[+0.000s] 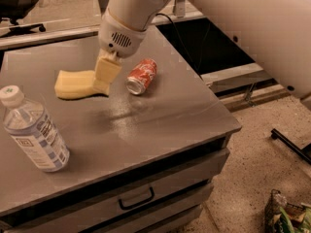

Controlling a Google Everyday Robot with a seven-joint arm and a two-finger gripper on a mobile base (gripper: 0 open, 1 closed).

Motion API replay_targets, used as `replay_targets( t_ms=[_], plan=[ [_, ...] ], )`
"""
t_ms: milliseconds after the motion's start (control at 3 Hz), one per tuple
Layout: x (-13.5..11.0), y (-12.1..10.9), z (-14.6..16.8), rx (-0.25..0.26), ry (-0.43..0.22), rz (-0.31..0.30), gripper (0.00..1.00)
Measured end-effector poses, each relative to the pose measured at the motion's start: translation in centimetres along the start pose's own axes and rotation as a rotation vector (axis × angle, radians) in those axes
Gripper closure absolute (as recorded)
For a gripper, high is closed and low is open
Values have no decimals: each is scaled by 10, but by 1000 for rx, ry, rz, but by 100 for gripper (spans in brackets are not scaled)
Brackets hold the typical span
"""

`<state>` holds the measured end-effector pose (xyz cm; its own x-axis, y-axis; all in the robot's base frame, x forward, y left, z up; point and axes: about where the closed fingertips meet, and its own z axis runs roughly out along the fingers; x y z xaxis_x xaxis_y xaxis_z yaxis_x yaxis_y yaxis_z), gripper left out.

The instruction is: Move sponge near blue plastic bottle

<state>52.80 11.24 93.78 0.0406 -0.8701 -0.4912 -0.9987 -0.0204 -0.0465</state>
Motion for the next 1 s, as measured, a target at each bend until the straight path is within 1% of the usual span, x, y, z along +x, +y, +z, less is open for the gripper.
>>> replay_targets(
  t_ms=[333, 1000],
  plan=[
    [-4, 32, 11, -32, 20, -16, 82],
    [-6, 35, 13, -35, 24, -21, 36]
  ],
)
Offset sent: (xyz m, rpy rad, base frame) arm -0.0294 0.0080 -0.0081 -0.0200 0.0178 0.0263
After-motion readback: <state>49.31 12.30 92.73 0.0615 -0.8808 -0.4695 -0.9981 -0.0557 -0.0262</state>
